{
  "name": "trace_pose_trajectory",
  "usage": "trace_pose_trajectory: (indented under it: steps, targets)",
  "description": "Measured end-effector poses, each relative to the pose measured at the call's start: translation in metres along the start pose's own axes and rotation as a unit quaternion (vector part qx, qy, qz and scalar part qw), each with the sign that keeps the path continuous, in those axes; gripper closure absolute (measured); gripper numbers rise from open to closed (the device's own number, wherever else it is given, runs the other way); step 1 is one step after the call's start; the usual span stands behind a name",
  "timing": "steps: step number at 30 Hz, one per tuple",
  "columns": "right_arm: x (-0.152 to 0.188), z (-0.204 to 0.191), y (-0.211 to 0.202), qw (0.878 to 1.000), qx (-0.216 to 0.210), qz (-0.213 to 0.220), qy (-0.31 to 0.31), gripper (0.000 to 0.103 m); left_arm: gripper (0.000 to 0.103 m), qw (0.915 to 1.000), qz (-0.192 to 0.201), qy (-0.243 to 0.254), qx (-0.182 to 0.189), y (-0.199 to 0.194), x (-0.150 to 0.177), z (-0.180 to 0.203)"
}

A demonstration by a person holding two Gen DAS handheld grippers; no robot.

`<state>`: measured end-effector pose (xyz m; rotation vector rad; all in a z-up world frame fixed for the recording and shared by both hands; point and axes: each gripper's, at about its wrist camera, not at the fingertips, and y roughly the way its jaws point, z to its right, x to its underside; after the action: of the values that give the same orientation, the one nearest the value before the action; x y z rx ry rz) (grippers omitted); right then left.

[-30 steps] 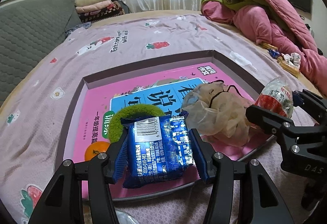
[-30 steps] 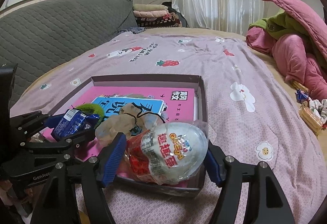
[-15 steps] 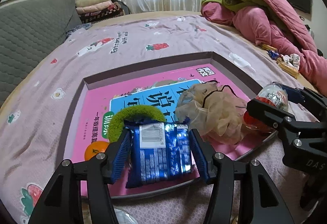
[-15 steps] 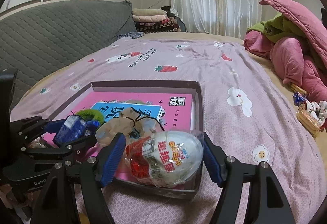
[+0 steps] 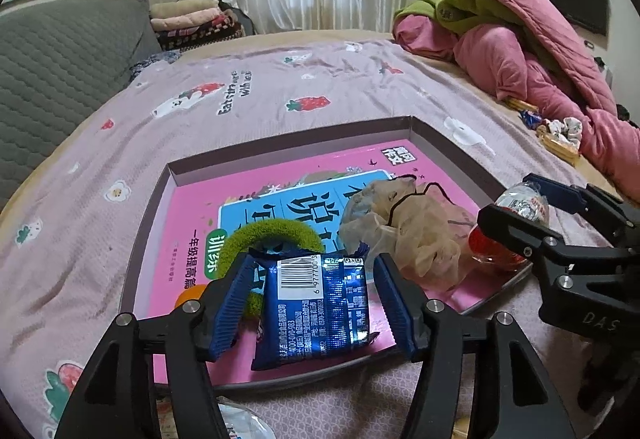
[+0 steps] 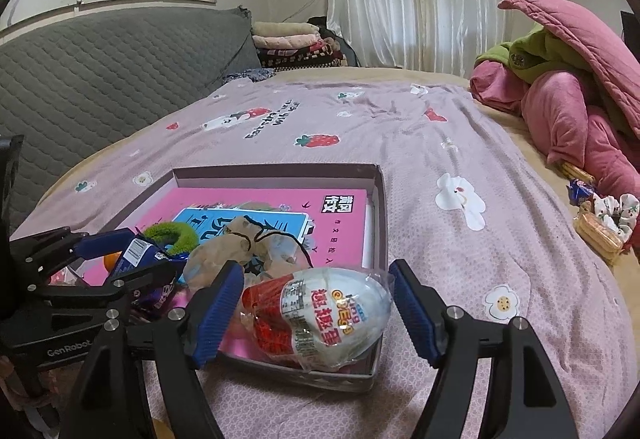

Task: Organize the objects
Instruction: 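Open both grippers to release the blue packet and candy bag in the tray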

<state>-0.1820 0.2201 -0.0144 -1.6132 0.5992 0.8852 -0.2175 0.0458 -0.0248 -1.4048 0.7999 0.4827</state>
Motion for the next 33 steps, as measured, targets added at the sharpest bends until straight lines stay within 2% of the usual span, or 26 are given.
trace_pose_trajectory:
  steps: [4, 12, 15, 22, 33]
  targets:
    - [0.000, 0.000, 0.002, 1.000, 0.001, -0.002, -0.001, 0.028, 0.039, 1.0000, 0.002, 0.000, 0.003, -0.003, -0.001, 0.000]
    - [-0.005, 0.000, -0.009, 1.000, -0.002, 0.030, -0.004, 0.025, 0.037, 0.9999, 0.013, -0.003, 0.006, -0.014, -0.004, 0.000]
    - [-0.007, -0.001, -0.012, 0.999, -0.003, 0.036, -0.004, 0.024, 0.033, 0.9998, 0.019, -0.004, 0.004, -0.020, -0.005, 0.001]
    - [-0.009, -0.004, -0.024, 0.999, -0.006, 0.049, -0.006, 0.024, 0.031, 0.9995, 0.027, -0.015, 0.008, -0.032, -0.005, 0.002]
    - [-0.010, -0.003, -0.040, 0.998, -0.010, 0.066, 0.000, 0.023, 0.029, 0.9990, 0.041, -0.015, -0.005, -0.052, -0.005, 0.002]
